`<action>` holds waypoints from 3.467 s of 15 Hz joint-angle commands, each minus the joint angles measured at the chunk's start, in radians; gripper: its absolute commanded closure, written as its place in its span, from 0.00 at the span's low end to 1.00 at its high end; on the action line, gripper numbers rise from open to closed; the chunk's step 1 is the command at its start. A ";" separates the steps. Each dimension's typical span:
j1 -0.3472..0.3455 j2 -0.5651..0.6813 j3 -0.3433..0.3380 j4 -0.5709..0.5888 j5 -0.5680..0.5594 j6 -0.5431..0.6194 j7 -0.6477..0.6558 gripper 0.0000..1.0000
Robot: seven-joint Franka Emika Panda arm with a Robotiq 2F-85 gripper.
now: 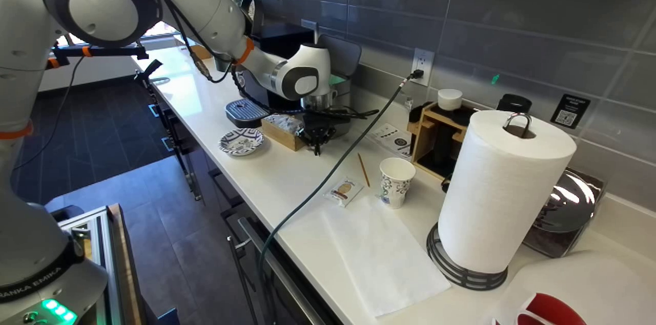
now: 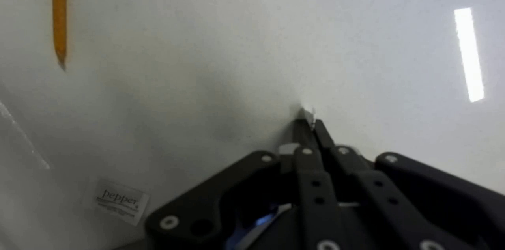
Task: Move the white sachets to blue and white bowl
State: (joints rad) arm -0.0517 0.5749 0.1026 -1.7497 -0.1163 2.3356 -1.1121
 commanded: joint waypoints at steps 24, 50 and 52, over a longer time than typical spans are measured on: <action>0.125 -0.663 0.019 -0.653 0.395 -0.153 -0.144 0.99; 0.132 -0.667 -0.037 -0.779 0.004 0.461 0.286 0.00; 0.143 -0.606 -0.034 -0.725 0.040 0.467 0.246 0.00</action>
